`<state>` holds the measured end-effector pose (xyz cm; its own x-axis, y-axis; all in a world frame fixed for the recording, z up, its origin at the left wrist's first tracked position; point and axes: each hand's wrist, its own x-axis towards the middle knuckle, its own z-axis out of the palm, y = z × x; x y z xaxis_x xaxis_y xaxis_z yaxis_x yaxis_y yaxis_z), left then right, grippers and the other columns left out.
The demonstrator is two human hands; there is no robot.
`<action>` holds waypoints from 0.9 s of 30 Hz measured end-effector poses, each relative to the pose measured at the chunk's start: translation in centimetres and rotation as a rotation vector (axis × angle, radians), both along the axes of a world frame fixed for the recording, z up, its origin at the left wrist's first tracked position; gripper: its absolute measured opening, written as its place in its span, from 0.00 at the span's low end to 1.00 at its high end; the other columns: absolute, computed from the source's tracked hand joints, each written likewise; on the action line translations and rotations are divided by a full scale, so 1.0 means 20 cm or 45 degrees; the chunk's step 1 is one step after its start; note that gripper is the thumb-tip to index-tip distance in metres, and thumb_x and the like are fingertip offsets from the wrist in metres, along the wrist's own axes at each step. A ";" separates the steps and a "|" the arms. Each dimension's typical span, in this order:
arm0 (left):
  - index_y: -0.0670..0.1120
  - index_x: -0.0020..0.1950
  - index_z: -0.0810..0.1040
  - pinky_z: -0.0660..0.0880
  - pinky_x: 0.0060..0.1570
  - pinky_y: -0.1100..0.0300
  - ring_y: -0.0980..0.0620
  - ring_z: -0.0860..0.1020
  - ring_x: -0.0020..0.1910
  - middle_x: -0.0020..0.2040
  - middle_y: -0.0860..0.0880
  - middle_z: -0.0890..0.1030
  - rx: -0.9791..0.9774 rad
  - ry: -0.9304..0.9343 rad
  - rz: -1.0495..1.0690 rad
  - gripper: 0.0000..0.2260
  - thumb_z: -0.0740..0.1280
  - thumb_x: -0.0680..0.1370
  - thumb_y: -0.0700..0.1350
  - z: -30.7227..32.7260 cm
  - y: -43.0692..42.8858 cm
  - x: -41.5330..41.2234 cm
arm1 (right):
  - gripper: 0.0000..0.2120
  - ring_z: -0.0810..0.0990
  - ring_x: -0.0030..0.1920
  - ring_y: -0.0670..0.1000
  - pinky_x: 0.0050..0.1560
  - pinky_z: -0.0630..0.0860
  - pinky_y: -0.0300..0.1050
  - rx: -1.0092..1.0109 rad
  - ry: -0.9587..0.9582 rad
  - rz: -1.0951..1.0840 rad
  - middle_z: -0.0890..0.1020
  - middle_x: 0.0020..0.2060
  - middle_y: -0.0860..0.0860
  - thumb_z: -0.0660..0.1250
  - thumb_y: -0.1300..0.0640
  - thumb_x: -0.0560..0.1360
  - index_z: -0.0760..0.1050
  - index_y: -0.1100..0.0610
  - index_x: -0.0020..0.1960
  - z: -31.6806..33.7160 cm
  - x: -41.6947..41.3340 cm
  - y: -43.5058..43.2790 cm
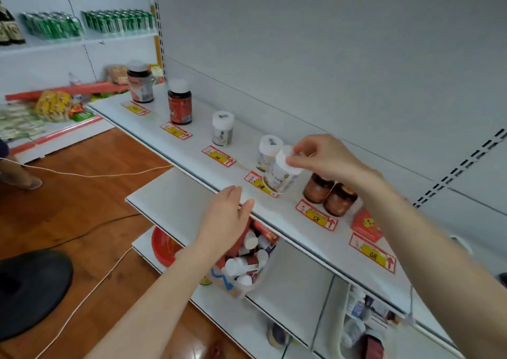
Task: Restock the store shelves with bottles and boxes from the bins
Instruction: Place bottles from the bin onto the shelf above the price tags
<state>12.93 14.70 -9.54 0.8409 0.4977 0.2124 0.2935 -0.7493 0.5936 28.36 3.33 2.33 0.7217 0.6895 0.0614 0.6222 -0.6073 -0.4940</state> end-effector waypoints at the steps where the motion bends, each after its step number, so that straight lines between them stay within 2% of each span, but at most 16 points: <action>1: 0.35 0.59 0.75 0.74 0.51 0.52 0.38 0.77 0.54 0.56 0.37 0.78 0.076 0.103 -0.064 0.24 0.54 0.78 0.54 -0.03 0.02 0.05 | 0.13 0.73 0.46 0.48 0.39 0.63 0.39 -0.054 -0.045 -0.006 0.76 0.46 0.50 0.70 0.51 0.71 0.77 0.57 0.52 0.00 0.06 0.03; 3: 0.33 0.55 0.77 0.77 0.46 0.47 0.36 0.79 0.50 0.51 0.35 0.79 0.202 0.308 -0.103 0.29 0.53 0.75 0.57 -0.10 0.06 0.14 | 0.15 0.71 0.47 0.48 0.37 0.62 0.39 -0.158 -0.066 -0.018 0.74 0.49 0.51 0.69 0.53 0.72 0.75 0.58 0.55 -0.02 0.17 0.07; 5: 0.33 0.59 0.75 0.75 0.53 0.43 0.36 0.77 0.57 0.57 0.34 0.77 0.314 0.424 -0.062 0.33 0.52 0.74 0.61 -0.15 0.07 0.22 | 0.16 0.70 0.48 0.49 0.37 0.63 0.38 -0.238 -0.045 -0.035 0.74 0.52 0.53 0.69 0.54 0.72 0.73 0.58 0.57 -0.06 0.26 0.11; 6: 0.33 0.65 0.69 0.69 0.62 0.43 0.37 0.70 0.65 0.64 0.33 0.72 0.312 0.477 -0.060 0.36 0.50 0.75 0.63 -0.16 0.06 0.24 | 0.17 0.70 0.48 0.49 0.40 0.64 0.39 -0.271 -0.032 -0.041 0.74 0.54 0.54 0.68 0.54 0.72 0.73 0.59 0.58 -0.07 0.29 0.14; 7: 0.34 0.71 0.61 0.59 0.69 0.45 0.39 0.61 0.72 0.71 0.34 0.63 0.324 0.524 -0.077 0.38 0.47 0.76 0.65 -0.18 0.07 0.25 | 0.17 0.69 0.49 0.49 0.42 0.64 0.40 -0.298 -0.022 -0.046 0.74 0.55 0.54 0.68 0.54 0.73 0.72 0.59 0.59 -0.09 0.31 0.16; 8: 0.36 0.74 0.53 0.49 0.72 0.48 0.41 0.52 0.75 0.75 0.37 0.54 0.352 0.541 -0.094 0.40 0.41 0.75 0.67 -0.20 0.07 0.26 | 0.17 0.69 0.49 0.49 0.42 0.64 0.39 -0.325 -0.013 -0.044 0.74 0.56 0.55 0.68 0.55 0.73 0.72 0.59 0.59 -0.11 0.34 0.17; 9: 0.38 0.75 0.48 0.43 0.72 0.50 0.42 0.47 0.75 0.76 0.38 0.50 0.353 0.528 -0.097 0.42 0.36 0.72 0.68 -0.23 0.07 0.26 | 0.17 0.69 0.49 0.49 0.39 0.64 0.39 -0.352 -0.008 -0.041 0.74 0.57 0.55 0.68 0.55 0.73 0.72 0.59 0.59 -0.13 0.36 0.19; 11: 0.38 0.75 0.49 0.39 0.69 0.52 0.41 0.47 0.75 0.76 0.38 0.50 0.367 0.488 -0.081 0.45 0.32 0.69 0.67 -0.24 0.07 0.25 | 0.17 0.69 0.48 0.49 0.35 0.63 0.36 -0.385 0.019 -0.036 0.74 0.56 0.55 0.68 0.55 0.73 0.72 0.59 0.59 -0.16 0.38 0.21; 13: 0.36 0.74 0.56 0.42 0.68 0.50 0.39 0.53 0.74 0.74 0.36 0.56 0.354 0.495 -0.078 0.43 0.35 0.72 0.66 -0.25 0.07 0.25 | 0.16 0.69 0.48 0.49 0.35 0.63 0.37 -0.390 0.047 -0.041 0.74 0.55 0.54 0.68 0.55 0.73 0.72 0.58 0.59 -0.18 0.39 0.22; 16: 0.34 0.65 0.72 0.62 0.64 0.45 0.37 0.70 0.66 0.65 0.34 0.71 0.342 0.500 -0.077 0.38 0.42 0.77 0.63 -0.26 0.07 0.25 | 0.16 0.69 0.48 0.49 0.35 0.63 0.36 -0.393 0.053 -0.041 0.72 0.51 0.51 0.68 0.55 0.73 0.72 0.58 0.58 -0.18 0.40 0.22; 17: 0.34 0.62 0.74 0.64 0.61 0.44 0.37 0.72 0.64 0.63 0.34 0.74 0.323 0.509 -0.103 0.37 0.44 0.77 0.63 -0.26 0.07 0.25 | 0.16 0.70 0.48 0.48 0.35 0.63 0.35 -0.391 0.057 -0.036 0.71 0.50 0.50 0.68 0.55 0.72 0.72 0.58 0.58 -0.18 0.40 0.22; 20: 0.34 0.62 0.74 0.64 0.61 0.44 0.38 0.73 0.63 0.63 0.35 0.74 0.353 0.485 -0.122 0.35 0.47 0.77 0.63 -0.27 0.08 0.25 | 0.16 0.70 0.48 0.48 0.36 0.64 0.35 -0.384 0.071 -0.035 0.71 0.49 0.50 0.68 0.56 0.72 0.72 0.57 0.58 -0.18 0.38 0.22; 23: 0.34 0.62 0.74 0.68 0.60 0.43 0.37 0.72 0.63 0.63 0.34 0.74 0.347 0.463 -0.128 0.36 0.45 0.77 0.63 -0.28 0.08 0.24 | 0.16 0.70 0.50 0.49 0.45 0.65 0.39 -0.397 0.082 -0.055 0.70 0.51 0.50 0.68 0.56 0.72 0.72 0.56 0.59 -0.17 0.35 0.22; 27: 0.32 0.61 0.74 0.70 0.58 0.41 0.36 0.73 0.63 0.62 0.33 0.74 0.356 0.417 -0.165 0.35 0.49 0.75 0.62 -0.28 0.09 0.24 | 0.16 0.70 0.51 0.49 0.48 0.65 0.41 -0.393 0.116 -0.104 0.73 0.57 0.53 0.68 0.56 0.72 0.72 0.55 0.59 -0.17 0.32 0.22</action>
